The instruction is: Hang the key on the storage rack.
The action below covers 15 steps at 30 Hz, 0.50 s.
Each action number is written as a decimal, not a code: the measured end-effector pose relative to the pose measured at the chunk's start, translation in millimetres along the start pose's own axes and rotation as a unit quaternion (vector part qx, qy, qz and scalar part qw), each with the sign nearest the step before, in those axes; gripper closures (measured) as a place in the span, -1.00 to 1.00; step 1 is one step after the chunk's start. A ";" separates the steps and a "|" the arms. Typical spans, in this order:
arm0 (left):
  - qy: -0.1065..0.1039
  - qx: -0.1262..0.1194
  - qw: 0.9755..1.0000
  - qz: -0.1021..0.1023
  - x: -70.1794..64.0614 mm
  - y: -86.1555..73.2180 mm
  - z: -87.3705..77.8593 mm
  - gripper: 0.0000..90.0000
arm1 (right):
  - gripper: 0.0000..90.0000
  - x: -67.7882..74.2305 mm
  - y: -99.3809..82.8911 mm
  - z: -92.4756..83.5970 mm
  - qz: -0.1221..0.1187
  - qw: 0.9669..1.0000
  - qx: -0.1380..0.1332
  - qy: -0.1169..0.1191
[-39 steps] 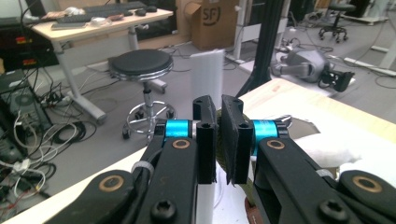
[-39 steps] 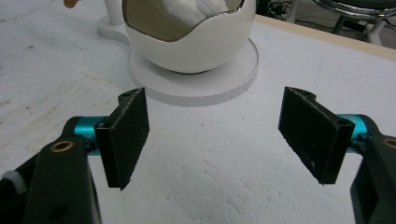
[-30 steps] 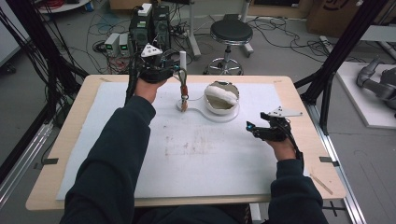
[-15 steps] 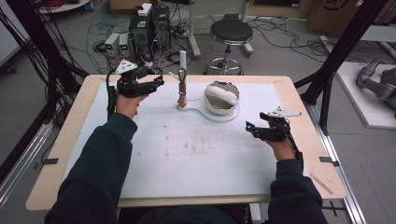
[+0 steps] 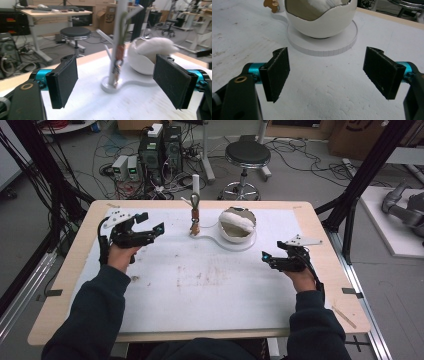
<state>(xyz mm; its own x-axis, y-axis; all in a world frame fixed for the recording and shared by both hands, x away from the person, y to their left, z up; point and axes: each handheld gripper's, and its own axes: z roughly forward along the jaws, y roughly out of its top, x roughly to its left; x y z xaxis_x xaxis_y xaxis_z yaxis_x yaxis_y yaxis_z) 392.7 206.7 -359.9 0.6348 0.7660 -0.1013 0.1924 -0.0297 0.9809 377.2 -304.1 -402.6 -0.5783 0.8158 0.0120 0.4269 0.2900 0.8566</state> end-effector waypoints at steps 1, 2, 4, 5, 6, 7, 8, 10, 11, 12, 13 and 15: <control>-0.003 0.000 1.000 0.002 -3.2 -6.4 -4.6 -0.56 | -0.52 -0.3 -0.2 -0.2 -0.001 1.000 -0.001 0.003; -0.003 0.000 1.000 0.001 -5.4 -10.4 -7.0 -0.56 | -0.52 -0.2 -0.3 -0.9 0.000 1.000 -0.002 0.005; 0.002 0.000 1.000 0.000 -9.5 -20.9 -12.9 -0.56 | -0.52 -0.4 -1.0 -1.6 0.000 1.000 -0.003 0.010; 0.005 0.001 1.000 -0.002 -11.2 -25.9 -15.1 -0.56 | -0.53 -0.6 -1.7 -1.7 0.000 1.000 -0.005 0.012; 0.009 0.004 1.000 0.000 -12.4 -30.2 -16.9 -0.56 | -0.53 -0.9 -2.4 -1.8 -0.001 1.000 -0.004 0.014; 0.012 0.008 1.000 0.002 -13.6 -34.0 -18.3 -0.56 | -0.53 -1.1 -3.1 -2.1 0.000 1.000 -0.003 0.015; 0.017 0.010 1.000 0.004 -15.1 -37.6 -19.7 -0.56 | -0.53 -1.7 -3.9 -2.3 -0.003 1.000 -0.003 0.014; 0.024 0.012 1.000 0.004 -17.2 -44.0 -22.1 -0.56 | -0.53 -2.3 -4.9 -3.8 -0.003 1.000 -0.002 0.015; 0.027 0.017 0.999 0.005 -17.7 -46.8 -23.0 -0.56 | -0.53 -2.2 -5.3 -4.6 -0.003 1.000 -0.002 0.015; 0.028 0.021 0.999 0.002 -18.3 -48.8 -24.1 -0.56 | -0.53 -2.2 -5.7 -6.0 -0.004 1.000 -0.003 0.013; 0.029 0.022 0.999 0.002 -18.8 -50.3 -24.9 -0.56 | -0.53 -1.3 -6.0 -7.1 -0.003 1.000 -0.003 0.013; 0.031 0.025 0.999 0.002 -19.7 -54.6 -27.9 -0.56 | -0.53 0.1 -6.4 -8.8 -0.004 1.000 -0.003 0.013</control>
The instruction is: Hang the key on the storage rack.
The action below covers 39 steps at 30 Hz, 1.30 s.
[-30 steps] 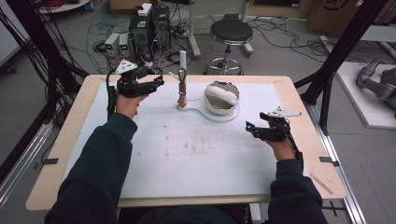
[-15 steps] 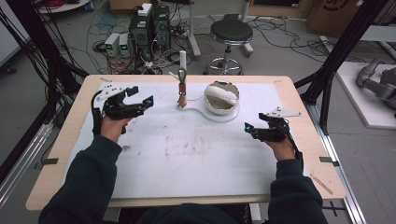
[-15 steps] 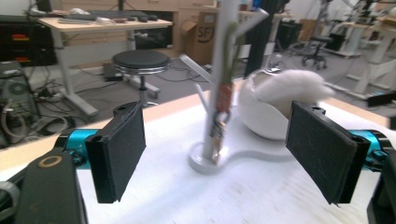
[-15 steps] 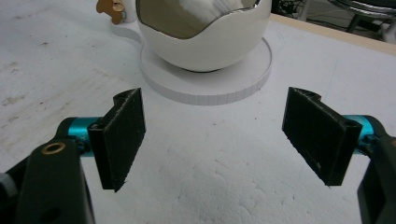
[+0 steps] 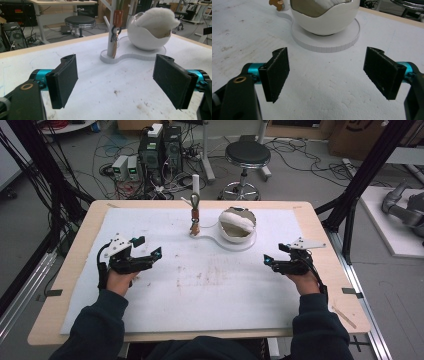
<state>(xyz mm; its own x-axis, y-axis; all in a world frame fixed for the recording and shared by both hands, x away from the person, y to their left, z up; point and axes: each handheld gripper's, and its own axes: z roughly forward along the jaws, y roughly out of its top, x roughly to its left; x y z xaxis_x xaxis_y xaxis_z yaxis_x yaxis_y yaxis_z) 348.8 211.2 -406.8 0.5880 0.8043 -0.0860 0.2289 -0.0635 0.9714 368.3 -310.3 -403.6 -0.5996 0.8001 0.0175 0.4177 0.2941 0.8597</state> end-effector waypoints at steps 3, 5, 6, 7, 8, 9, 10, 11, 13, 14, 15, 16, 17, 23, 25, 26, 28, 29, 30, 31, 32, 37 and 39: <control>0.002 0.010 1.000 -0.004 1.4 -5.9 -3.2 -0.56 | -0.53 2.1 -0.8 -2.2 -0.005 1.000 -0.001 -0.002; 0.006 0.012 1.000 -0.007 2.2 -7.9 -4.6 -0.56 | -0.53 2.6 -1.7 -2.3 -0.006 1.000 0.000 -0.003; 0.007 0.012 1.000 -0.005 2.4 -8.2 -4.9 -0.56 | -0.53 2.8 -1.9 -2.3 -0.005 1.000 -0.001 -0.004; 0.009 0.011 1.000 -0.004 2.2 -8.3 -5.3 -0.56 | -0.53 2.9 -2.1 -2.5 -0.004 1.000 0.000 -0.004; 0.009 0.011 1.000 -0.003 1.9 -8.5 -5.6 -0.56 | -0.53 3.2 -2.2 -2.8 -0.005 1.000 0.001 -0.005; 0.009 0.011 1.000 -0.002 1.8 -8.7 -5.8 -0.56 | -0.53 3.7 -2.3 -3.3 -0.004 1.000 0.000 -0.006; 0.008 0.012 1.000 -0.002 1.6 -8.9 -6.1 -0.56 | -0.53 4.1 -2.4 -3.8 -0.006 1.000 -0.001 -0.007; 0.008 0.013 1.000 0.000 1.8 -9.1 -6.3 -0.56 | -0.53 4.5 -2.5 -4.3 -0.007 1.000 -0.001 -0.007; 0.010 0.011 1.000 -0.002 2.1 -9.6 -6.8 -0.56 | -0.53 5.7 -2.6 -5.1 -0.008 1.000 -0.001 -0.009; 0.011 0.012 1.000 0.000 2.8 -9.7 -7.6 -0.56 | -0.53 6.5 -2.6 -5.6 -0.007 1.000 0.000 -0.010; 0.012 0.012 1.000 -0.001 3.5 -10.0 -8.3 -0.56 | -0.53 6.7 -2.6 -5.3 -0.008 1.000 -0.001 -0.010; 0.014 0.012 1.000 -0.001 4.5 -10.4 -9.1 -0.56 | -0.53 7.0 -2.5 -5.2 -0.009 1.000 -0.001 -0.011; 0.015 0.011 1.000 -0.004 5.4 -10.8 -9.8 -0.56 | -0.53 7.5 -2.5 -4.9 -0.007 1.000 -0.001 -0.012; 0.025 0.010 1.000 -0.011 10.8 -12.9 -13.0 -0.56 | -0.53 8.2 -2.4 -0.9 -0.009 1.000 0.003 -0.011; 0.025 0.011 1.000 -0.011 12.0 -13.2 -13.0 -0.56 | -0.53 8.1 -2.3 -0.4 -0.007 1.000 0.003 -0.010; 0.027 0.011 1.000 -0.011 12.2 -13.1 -13.1 -0.56 | -0.53 7.7 -2.3 -0.2 -0.009 1.000 0.001 -0.011; 0.027 0.011 1.000 -0.011 12.5 -13.2 -13.0 -0.56 | -0.53 7.3 -2.4 -0.6 -0.005 1.000 0.002 -0.012; 0.026 0.011 1.000 -0.012 12.5 -13.3 -12.8 -0.56 | -0.53 6.6 -2.5 -0.5 -0.007 1.000 0.001 -0.012; 0.026 0.011 1.000 -0.012 12.4 -13.4 -12.7 -0.56 | -0.53 6.6 -2.5 -0.6 -0.006 1.000 0.001 -0.012; 0.026 0.011 1.000 -0.012 12.5 -13.4 -12.6 -0.56 | -0.53 6.6 -2.5 -0.7 -0.006 1.000 0.001 -0.011; 0.026 0.010 1.000 -0.011 12.7 -13.3 -12.6 -0.56 | -0.53 6.6 -2.5 -0.5 -0.006 1.000 0.001 -0.011; 0.028 0.009 0.999 -0.015 13.3 -13.5 -12.3 -0.56 | -0.53 6.4 -2.6 -0.3 -0.007 1.000 0.001 -0.011; 0.028 0.009 0.999 -0.017 13.7 -13.8 -12.0 -0.56 | -0.53 6.2 -2.8 -0.1 -0.005 1.000 0.001 -0.010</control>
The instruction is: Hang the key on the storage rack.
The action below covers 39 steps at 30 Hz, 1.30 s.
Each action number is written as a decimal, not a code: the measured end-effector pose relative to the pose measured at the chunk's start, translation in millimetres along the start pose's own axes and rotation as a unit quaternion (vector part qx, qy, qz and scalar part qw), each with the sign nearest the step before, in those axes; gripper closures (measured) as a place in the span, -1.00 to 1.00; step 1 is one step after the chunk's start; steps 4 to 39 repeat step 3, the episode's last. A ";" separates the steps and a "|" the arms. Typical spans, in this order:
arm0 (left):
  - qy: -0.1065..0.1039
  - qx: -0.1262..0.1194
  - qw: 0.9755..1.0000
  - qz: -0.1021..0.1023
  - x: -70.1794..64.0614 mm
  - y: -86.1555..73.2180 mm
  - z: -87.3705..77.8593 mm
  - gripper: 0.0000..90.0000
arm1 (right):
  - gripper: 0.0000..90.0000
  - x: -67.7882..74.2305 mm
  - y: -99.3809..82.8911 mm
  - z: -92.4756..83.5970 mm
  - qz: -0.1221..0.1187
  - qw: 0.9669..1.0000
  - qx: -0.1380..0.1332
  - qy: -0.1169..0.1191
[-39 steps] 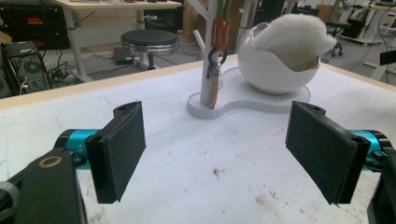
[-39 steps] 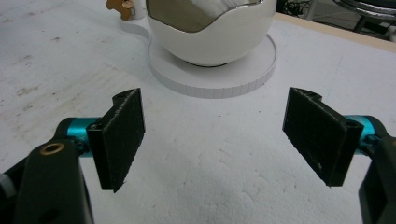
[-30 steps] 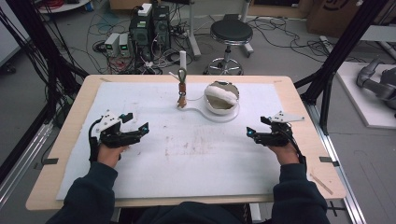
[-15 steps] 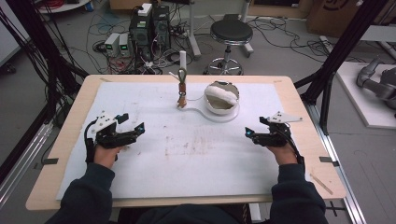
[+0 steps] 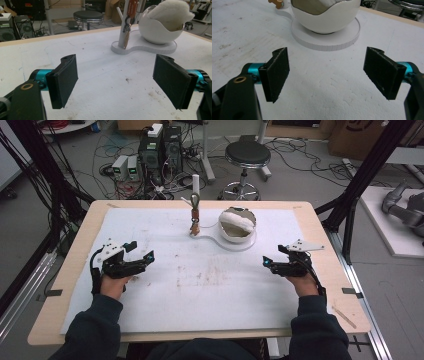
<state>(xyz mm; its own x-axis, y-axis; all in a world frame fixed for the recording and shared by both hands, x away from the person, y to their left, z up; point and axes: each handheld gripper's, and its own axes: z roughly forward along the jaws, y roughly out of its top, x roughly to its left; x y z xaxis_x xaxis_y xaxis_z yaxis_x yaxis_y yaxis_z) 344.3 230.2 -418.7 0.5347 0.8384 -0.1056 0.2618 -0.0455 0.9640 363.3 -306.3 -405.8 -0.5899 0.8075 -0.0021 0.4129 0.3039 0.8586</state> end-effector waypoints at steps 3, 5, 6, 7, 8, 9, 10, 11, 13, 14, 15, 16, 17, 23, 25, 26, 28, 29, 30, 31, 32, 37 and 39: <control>-0.001 0.002 1.000 0.000 0.9 -0.3 0.6 -0.56 | -0.53 -1.0 -0.2 0.5 0.000 1.000 0.000 0.000; -0.001 0.002 1.000 0.000 0.9 -0.3 0.6 -0.56 | -0.53 -1.0 -0.2 0.5 0.000 1.000 0.000 0.000; -0.001 0.002 1.000 0.000 0.9 -0.3 0.6 -0.56 | -0.53 -1.0 -0.2 0.5 0.000 1.000 0.000 0.000; -0.001 0.002 1.000 0.000 0.9 -0.3 0.6 -0.56 | -0.53 -1.0 -0.2 0.5 0.000 1.000 0.000 0.000; -0.001 0.002 1.000 0.000 0.9 -0.3 0.6 -0.56 | -0.53 -1.0 -0.2 0.5 0.000 1.000 0.000 0.000; -0.001 0.002 1.000 0.000 0.9 -0.3 0.6 -0.56 | -0.53 -1.0 -0.2 0.5 0.000 1.000 0.000 0.000; -0.001 0.002 1.000 0.000 0.9 -0.3 0.6 -0.56 | -0.53 -1.0 -0.2 0.5 0.000 1.000 0.000 0.000; -0.001 0.002 1.000 0.000 0.9 -0.3 0.6 -0.56 | -0.53 -1.0 -0.2 0.5 0.000 1.000 0.000 0.000; -0.001 0.002 1.000 0.000 0.9 -0.3 0.6 -0.56 | -0.53 -1.0 -0.2 0.5 0.000 1.000 0.000 0.000; -0.001 0.002 1.000 0.000 0.9 -0.3 0.6 -0.56 | -0.53 -1.0 -0.2 0.5 0.000 1.000 0.000 0.000; -0.001 0.002 1.000 0.000 0.9 -0.3 0.6 -0.56 | -0.53 -1.0 -0.2 0.5 0.000 1.000 0.000 0.000; -0.001 0.002 1.000 0.000 0.9 -0.3 0.6 -0.56 | -0.53 -1.0 -0.2 0.5 0.000 1.000 0.000 0.000; -0.001 0.002 1.000 0.000 0.9 -0.3 0.6 -0.56 | -0.53 -1.0 -0.2 0.5 0.000 1.000 0.000 0.000; -0.001 0.002 1.000 0.000 0.9 -0.3 0.6 -0.56 | -0.53 -1.0 -0.2 0.5 0.000 1.000 0.000 0.000; -0.001 0.002 1.000 0.000 0.9 -0.3 0.6 -0.56 | -0.53 -1.0 -0.2 0.5 0.000 1.000 0.000 0.000; -0.001 0.002 1.000 0.000 0.9 -0.3 0.6 -0.56 | -0.53 -1.0 -0.2 0.5 0.000 1.000 0.000 0.000; -0.001 0.002 1.000 0.000 0.9 -0.3 0.6 -0.56 | -0.53 -1.0 -0.2 0.5 0.000 1.000 0.000 0.000; -0.001 0.002 1.000 0.000 0.9 -0.3 0.6 -0.56 | -0.53 -1.0 -0.2 0.5 0.000 1.000 0.000 0.000; -0.001 0.002 1.000 0.000 0.9 -0.3 0.6 -0.56 | -0.53 -1.0 -0.2 0.5 0.000 1.000 0.000 0.000; -0.001 0.002 1.000 0.000 0.9 -0.3 0.6 -0.56 | -0.53 -1.0 -0.2 0.5 0.000 1.000 0.000 0.000; -0.001 0.002 1.000 0.000 0.9 -0.3 0.6 -0.56 | -0.53 -1.0 -0.2 0.5 0.000 1.000 0.000 0.000; -0.001 0.002 1.000 0.000 0.9 -0.3 0.6 -0.56 | -0.53 -1.0 -0.2 0.5 0.000 1.000 0.000 0.000; -0.001 0.002 1.000 0.000 0.9 -0.3 0.6 -0.56 | -0.53 -1.0 -0.2 0.5 0.000 1.000 0.000 0.000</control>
